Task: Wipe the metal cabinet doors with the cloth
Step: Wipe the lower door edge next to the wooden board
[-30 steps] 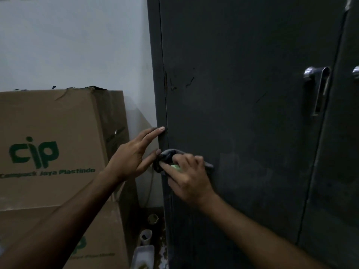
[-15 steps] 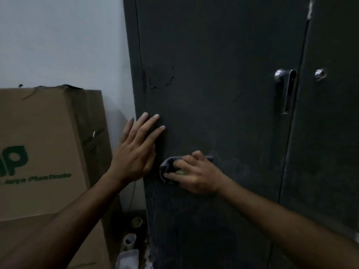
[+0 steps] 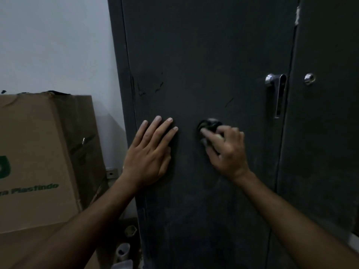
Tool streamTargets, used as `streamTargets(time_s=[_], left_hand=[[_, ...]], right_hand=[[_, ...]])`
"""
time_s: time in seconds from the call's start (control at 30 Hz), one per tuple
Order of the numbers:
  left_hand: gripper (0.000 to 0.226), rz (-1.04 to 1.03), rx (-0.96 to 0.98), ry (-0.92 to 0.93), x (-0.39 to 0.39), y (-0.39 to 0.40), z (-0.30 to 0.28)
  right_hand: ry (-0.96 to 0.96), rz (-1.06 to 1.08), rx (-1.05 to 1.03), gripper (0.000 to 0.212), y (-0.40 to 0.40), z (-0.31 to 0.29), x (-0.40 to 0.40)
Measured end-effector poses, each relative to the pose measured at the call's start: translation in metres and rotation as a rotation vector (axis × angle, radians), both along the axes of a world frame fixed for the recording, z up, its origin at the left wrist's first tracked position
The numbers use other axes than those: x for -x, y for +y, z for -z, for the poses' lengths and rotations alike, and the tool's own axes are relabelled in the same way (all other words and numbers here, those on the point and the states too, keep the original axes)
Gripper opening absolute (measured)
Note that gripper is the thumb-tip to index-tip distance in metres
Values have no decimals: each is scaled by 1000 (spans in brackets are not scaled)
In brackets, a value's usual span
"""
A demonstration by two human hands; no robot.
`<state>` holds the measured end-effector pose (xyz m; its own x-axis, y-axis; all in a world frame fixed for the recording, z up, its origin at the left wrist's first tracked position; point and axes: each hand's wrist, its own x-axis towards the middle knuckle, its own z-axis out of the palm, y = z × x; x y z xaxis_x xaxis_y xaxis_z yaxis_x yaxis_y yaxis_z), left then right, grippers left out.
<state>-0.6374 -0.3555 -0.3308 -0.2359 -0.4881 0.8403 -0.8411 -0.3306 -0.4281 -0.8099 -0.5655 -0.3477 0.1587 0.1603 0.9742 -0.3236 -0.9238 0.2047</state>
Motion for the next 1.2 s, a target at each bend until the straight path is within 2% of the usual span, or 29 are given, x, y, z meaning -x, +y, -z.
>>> streamTargets(time_s=[0.07, 0.1, 0.13, 0.2, 0.23, 0.27, 0.33, 0.43, 0.47, 0.5, 0.6, 0.63, 0.7, 0.83, 0.87, 0.9, 0.93, 1.0, 1.03, 1.07, 1.13, 1.2], left_hand=[[66, -14, 46, 57, 10, -6, 0], [66, -17, 70, 94, 17, -10, -1], [66, -15, 87, 123, 23, -14, -1], [66, 13, 85, 125, 31, -20, -2], [66, 32, 67, 108, 30, -21, -1], [66, 46, 48, 90, 28, -21, 0], [66, 42, 32, 49, 20, -19, 1], [62, 22, 75, 45, 21, -22, 5], [60, 29, 107, 75, 26, -26, 5], [58, 43, 134, 106, 31, -30, 5], [56, 114, 108, 124, 44, -40, 7], [56, 136, 65, 107, 46, -42, 9], [57, 154, -22, 64, 48, -45, 12], [57, 169, -151, 4, 62, -61, 14], [58, 170, -175, -5, 67, -69, 13], [59, 168, -192, -11, 73, -79, 11], [59, 165, -203, -15, 77, -88, 8], [60, 159, -210, -33, 81, -102, 4], [60, 151, -205, -50, 80, -107, 3], [61, 134, -193, -75, 79, -109, 3], [61, 89, -174, -135, 75, -112, 5], [61, 64, -149, -158, 74, -115, 7]], right_hand=[[-226, -2, -275, 37, 16, -4, -10], [-225, -7, -286, 38, 25, 6, -17], [-131, -19, -195, 38, 30, 25, -22], [199, -58, 178, 37, 24, 69, -17], [338, -55, 315, 36, 12, 75, -4], [382, -44, 366, 36, -4, 70, 7], [206, 2, 238, 37, -25, 41, 19], [-290, 39, -325, 35, -10, -5, 5], [-366, 29, -386, 35, 4, -3, -7], [-324, 15, -359, 36, 18, 9, -18], [130, -37, 51, 41, 26, 73, -13], [209, -15, 121, 43, 8, 82, 4], [137, 91, 38, 45, -37, 84, 35], [-338, 205, -538, 45, -73, 58, 52], [-428, 210, -604, 45, -63, 55, 41], [-439, 208, -608, 45, -49, 57, 30], [-343, 191, -530, 45, -35, 66, 23], [19, 130, -195, 38, -23, 100, 26], [146, 147, -45, 36, -34, 111, 39], [188, 183, 29, 37, -53, 113, 54], [87, 290, -71, 47, -91, 103, 80], [-141, 367, -340, 53, -111, 84, 88]])
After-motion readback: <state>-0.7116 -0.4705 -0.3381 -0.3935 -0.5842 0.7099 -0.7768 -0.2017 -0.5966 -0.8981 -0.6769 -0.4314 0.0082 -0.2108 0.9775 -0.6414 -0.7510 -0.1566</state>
